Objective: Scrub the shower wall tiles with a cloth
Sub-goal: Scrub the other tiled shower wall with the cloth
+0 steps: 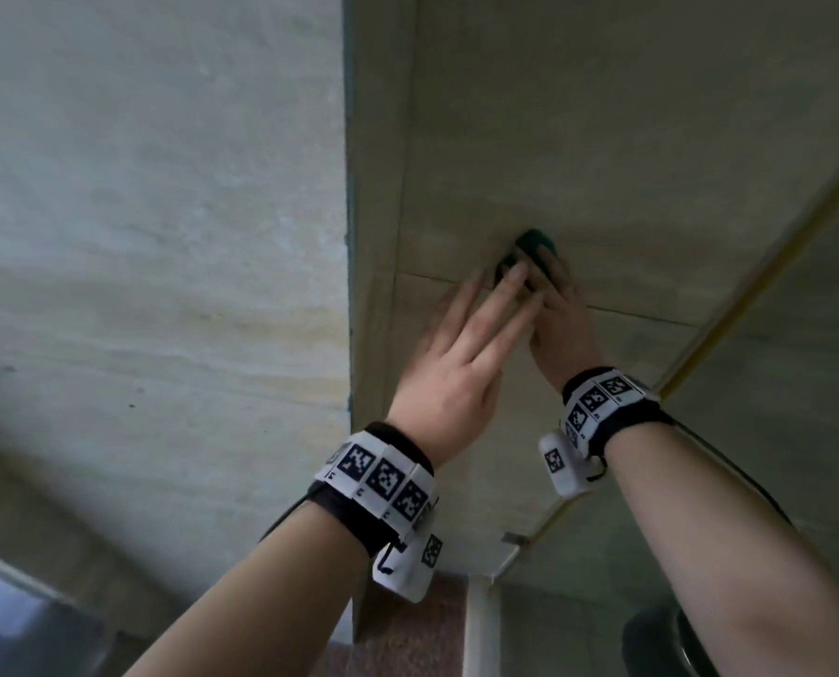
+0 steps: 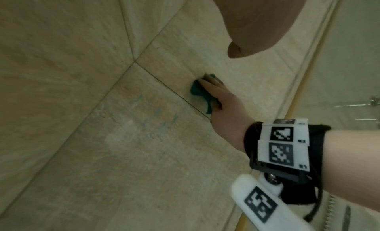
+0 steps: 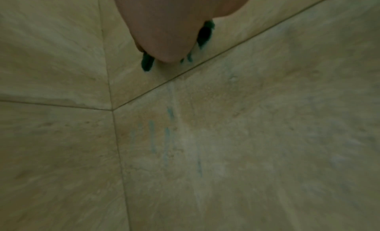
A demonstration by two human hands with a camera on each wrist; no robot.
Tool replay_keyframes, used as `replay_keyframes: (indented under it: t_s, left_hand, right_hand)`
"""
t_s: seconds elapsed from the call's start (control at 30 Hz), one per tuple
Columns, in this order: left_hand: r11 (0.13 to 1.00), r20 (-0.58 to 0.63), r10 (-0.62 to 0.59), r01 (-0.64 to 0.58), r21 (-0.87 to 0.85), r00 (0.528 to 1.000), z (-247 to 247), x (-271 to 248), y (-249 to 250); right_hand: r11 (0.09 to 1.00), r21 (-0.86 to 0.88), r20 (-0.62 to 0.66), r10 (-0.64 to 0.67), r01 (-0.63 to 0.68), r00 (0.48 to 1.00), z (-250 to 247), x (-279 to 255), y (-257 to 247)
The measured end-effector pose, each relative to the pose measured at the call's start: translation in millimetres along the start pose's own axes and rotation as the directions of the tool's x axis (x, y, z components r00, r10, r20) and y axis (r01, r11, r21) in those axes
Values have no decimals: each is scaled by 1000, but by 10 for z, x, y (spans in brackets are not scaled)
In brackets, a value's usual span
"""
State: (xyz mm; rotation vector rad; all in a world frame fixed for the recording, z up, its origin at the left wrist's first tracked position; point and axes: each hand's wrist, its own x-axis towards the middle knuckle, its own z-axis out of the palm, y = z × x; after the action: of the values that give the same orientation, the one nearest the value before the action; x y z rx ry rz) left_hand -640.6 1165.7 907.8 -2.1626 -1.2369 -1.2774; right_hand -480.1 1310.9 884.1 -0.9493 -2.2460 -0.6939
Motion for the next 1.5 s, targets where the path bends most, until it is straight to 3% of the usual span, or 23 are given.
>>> replay_keyframes:
  t_s: [0.1,0.27,0.37,0.47,0.6,0.7,0.83,0.9,1.0,1.13,1.23,1.37,1.43,1.5]
  left_hand:
    - [991,-104,31,-17,129,994,-245,-234,-50]
    - [950,-268,151,-65,304,951,-511,-397,-184]
    - [946,-366,1,119,303,931,-669,-421,-342]
    - [916,-352,-142,258,308,925,-704,-508,-548]
    - [884,-363,-112,260,388,925,-613,-535,-663]
    - [882,-396,-106,270,386,912,-597,-516,-676]
    - [889,-408,-79,249,385,910,-595,-526,-686]
    - [890,-417,-58,236,390,907,-595,-522,-689]
    - [886,-423,-33,222,408,906,-605,-525,-708]
    - [884,-425,-47,235,404,904,-595,-537,-683]
    - [880,-413,-48,234,414,909,-591,-536,-669]
    - [880,-413,-37,226,419,910,-588,-517,-669]
    - [879,-418,-37,229,418,908,-589,-510,-671]
    - [882,-420,-38,227,412,907,-591,-517,-669]
  right_hand:
    - [985,130,-43,124,-117,991,-140,-247,-193]
    - [975,122,90,175,-185,981,-216,-428,-341]
    - [962,113,115,235,-247,965,-227,-352,-404]
    - [963,62,76,258,-263,963,-142,-245,-408]
    - [960,-49,58,280,-277,958,125,-149,-351]
    - [973,-107,20,210,-207,977,357,-217,-366]
    - [986,-132,59,-91,98,994,724,-441,-383]
    - [946,-155,177,-258,286,950,879,-605,-374]
    - [875,-198,337,-362,441,869,950,-712,-416]
    - [906,-179,361,-301,383,883,752,-485,-328]
    - [936,-218,216,-228,275,949,500,22,-316]
    - [969,-197,10,-147,146,989,453,581,-647]
    - [971,-181,-2,-161,158,987,646,561,-784]
    - [958,-130,84,-246,256,965,861,379,-834]
